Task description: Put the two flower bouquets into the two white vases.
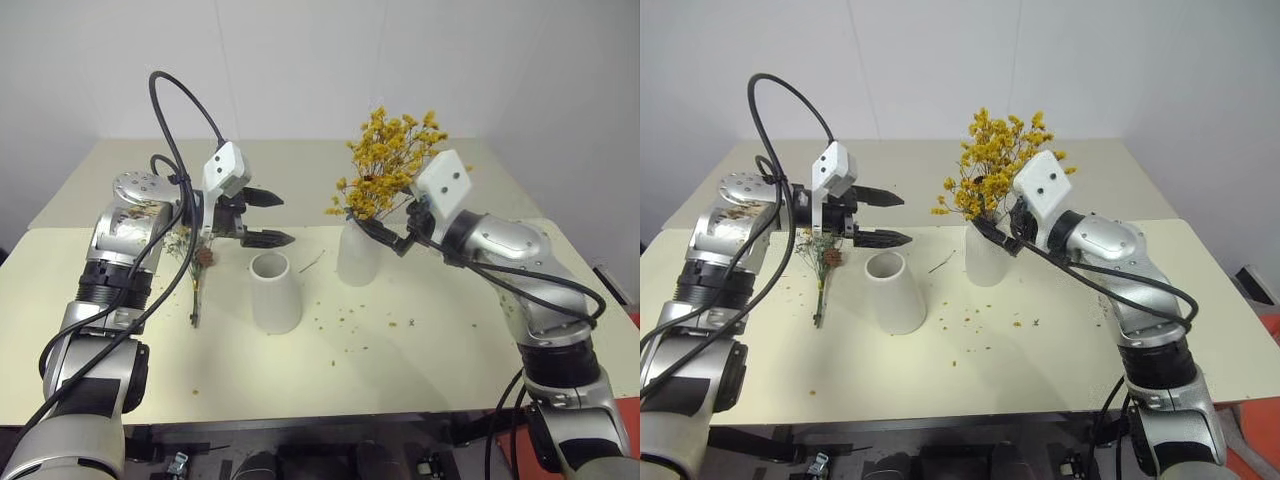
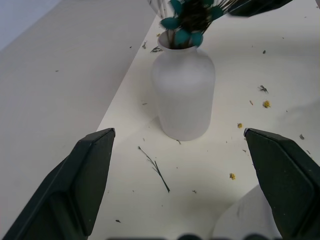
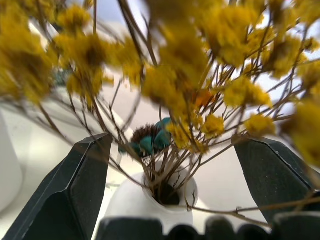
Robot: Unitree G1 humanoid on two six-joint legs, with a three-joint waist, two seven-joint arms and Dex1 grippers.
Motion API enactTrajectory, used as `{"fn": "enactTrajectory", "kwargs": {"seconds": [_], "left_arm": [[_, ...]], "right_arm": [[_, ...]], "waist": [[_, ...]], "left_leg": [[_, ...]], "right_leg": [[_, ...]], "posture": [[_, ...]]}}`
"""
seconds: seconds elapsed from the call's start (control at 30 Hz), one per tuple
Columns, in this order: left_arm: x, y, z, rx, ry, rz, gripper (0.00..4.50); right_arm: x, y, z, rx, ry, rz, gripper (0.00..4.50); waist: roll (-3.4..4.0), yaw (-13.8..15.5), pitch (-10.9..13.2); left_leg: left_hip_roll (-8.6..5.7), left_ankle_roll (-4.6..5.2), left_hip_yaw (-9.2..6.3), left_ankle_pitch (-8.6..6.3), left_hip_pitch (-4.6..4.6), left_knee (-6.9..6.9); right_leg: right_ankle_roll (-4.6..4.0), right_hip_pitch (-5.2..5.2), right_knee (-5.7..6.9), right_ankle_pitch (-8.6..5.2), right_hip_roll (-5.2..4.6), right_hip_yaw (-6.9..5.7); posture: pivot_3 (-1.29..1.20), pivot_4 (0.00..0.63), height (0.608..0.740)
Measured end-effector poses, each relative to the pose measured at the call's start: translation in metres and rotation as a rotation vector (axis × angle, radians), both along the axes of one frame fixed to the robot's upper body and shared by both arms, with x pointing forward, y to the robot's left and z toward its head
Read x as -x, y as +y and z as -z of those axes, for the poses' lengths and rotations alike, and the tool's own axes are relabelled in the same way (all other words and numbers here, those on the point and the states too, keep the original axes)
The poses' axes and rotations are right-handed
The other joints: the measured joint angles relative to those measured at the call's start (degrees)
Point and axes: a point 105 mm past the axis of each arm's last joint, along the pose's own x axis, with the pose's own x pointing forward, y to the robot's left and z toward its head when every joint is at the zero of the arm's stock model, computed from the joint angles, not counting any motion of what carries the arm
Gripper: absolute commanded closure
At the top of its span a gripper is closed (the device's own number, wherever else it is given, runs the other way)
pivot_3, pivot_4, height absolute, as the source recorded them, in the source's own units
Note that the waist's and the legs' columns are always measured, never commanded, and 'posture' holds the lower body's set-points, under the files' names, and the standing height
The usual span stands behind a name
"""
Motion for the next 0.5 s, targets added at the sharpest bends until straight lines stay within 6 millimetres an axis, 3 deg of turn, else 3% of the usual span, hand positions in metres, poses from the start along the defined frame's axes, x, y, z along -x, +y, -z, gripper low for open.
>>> {"fn": "enactTrajectory", "kwargs": {"seconds": [0.2,0.5], "left_arm": [[0.001,0.000,0.002,0.011,0.010,-0.005,0.00],[0.004,0.005,0.006,0.013,0.021,-0.023,0.00]], "right_arm": [[-0.010,-0.010,0.001,0.027,0.102,0.041,0.03],[-0.004,-0.024,0.010,0.038,0.247,0.041,0.03]], "waist": [[0.00,0.2,0.0],[0.00,0.2,0.0]], "left_leg": [[0.01,0.00,0.00,0.00,-0.03,-0.01],[0.01,0.00,0.00,0.00,-0.04,-0.01]], "right_leg": [[-0.01,0.00,-0.06,0.00,-0.01,-0.02],[-0.01,0.00,-0.05,0.00,-0.01,-0.03]], "posture": [[0.00,0.150,0.740],[0.00,0.150,0.740]]}}
